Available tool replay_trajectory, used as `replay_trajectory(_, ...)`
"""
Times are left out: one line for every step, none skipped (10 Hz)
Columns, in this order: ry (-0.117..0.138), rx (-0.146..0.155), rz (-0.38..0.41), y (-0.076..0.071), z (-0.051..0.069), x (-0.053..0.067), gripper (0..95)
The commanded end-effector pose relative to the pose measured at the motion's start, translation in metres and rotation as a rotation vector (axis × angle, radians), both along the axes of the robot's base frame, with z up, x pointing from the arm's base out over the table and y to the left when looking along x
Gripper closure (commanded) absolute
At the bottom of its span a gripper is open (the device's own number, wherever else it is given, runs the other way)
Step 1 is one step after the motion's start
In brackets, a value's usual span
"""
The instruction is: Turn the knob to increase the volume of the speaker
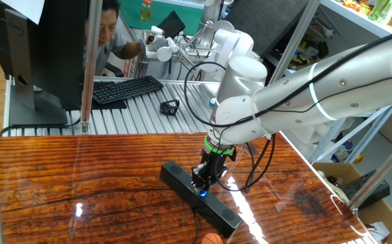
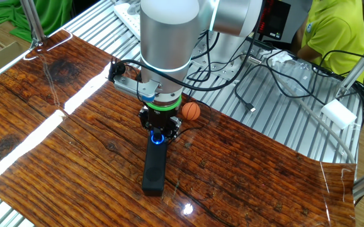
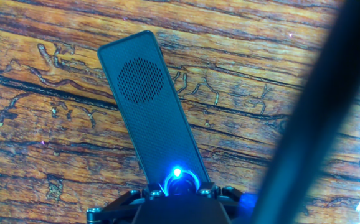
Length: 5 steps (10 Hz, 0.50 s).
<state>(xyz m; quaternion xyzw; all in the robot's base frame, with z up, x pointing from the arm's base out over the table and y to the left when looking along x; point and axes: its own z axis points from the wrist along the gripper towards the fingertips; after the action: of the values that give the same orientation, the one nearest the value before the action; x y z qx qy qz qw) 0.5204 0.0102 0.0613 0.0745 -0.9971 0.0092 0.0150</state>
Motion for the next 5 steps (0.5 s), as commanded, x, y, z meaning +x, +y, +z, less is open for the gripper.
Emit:
replay_trajectory(0.000,0.001,0.002,0.0004,-0.0004,-0.0003,76.0)
replay_trajectory(0.000,0.001,0.001,0.0004,-0.0004,-0.0003,76.0)
replay_trajectory(-0.001,0.001,0.001,0.0004,-0.0004,-0.0003,76.0)
replay_trajectory(-0.003,0.001,0.001,0.0004,-0.0004,-0.0003,76.0)
replay_trajectory(-0.003,0.001,0.002,0.0004,-0.0004,-0.0003,95.0)
